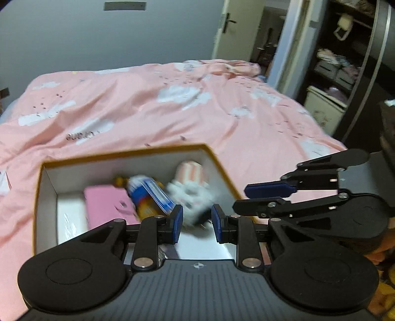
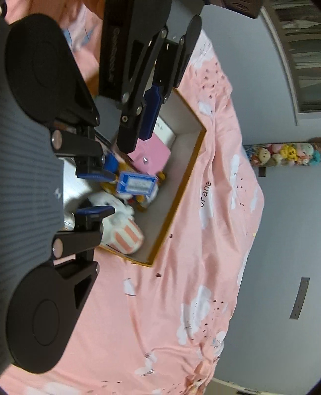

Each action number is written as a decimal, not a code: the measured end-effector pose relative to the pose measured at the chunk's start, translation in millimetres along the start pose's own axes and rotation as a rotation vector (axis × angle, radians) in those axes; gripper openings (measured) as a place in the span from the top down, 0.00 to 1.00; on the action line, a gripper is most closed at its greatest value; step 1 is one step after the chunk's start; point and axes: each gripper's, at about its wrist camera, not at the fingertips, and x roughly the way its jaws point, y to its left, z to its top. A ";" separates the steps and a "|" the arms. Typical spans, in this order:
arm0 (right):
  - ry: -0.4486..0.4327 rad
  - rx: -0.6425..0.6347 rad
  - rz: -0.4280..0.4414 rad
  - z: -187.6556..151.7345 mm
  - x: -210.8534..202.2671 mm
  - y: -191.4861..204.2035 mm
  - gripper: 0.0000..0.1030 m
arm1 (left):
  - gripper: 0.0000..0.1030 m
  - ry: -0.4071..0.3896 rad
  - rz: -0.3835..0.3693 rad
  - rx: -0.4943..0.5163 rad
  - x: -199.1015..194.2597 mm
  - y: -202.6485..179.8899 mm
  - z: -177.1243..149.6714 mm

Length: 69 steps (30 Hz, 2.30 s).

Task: Organize objects
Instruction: 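Move both grippers to the orange ball and yellow tape measure, then grasp the orange crochet ball with the left gripper while the right grasps the yellow tape measure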

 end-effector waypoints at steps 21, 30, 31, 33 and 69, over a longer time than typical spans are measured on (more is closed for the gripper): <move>0.317 0.390 -0.082 -175.9 -36.7 3.3 0.65 | 0.54 0.465 -0.210 -0.059 63.5 -64.6 -125.8; 0.373 0.531 -0.009 -198.9 -21.7 -2.6 0.59 | 0.40 0.537 -0.214 -0.076 90.1 -74.1 -146.8; 0.379 0.543 -0.003 -200.9 -19.9 -2.4 0.59 | 0.38 0.547 -0.217 -0.080 93.5 -74.0 -148.3; 0.391 0.557 0.000 -203.6 -14.8 -3.4 0.59 | 0.38 0.553 -0.232 -0.092 97.0 -73.3 -149.9; 0.426 0.633 0.121 -213.8 33.6 -9.1 0.48 | 0.55 0.349 -0.143 -0.236 34.9 -41.5 -136.8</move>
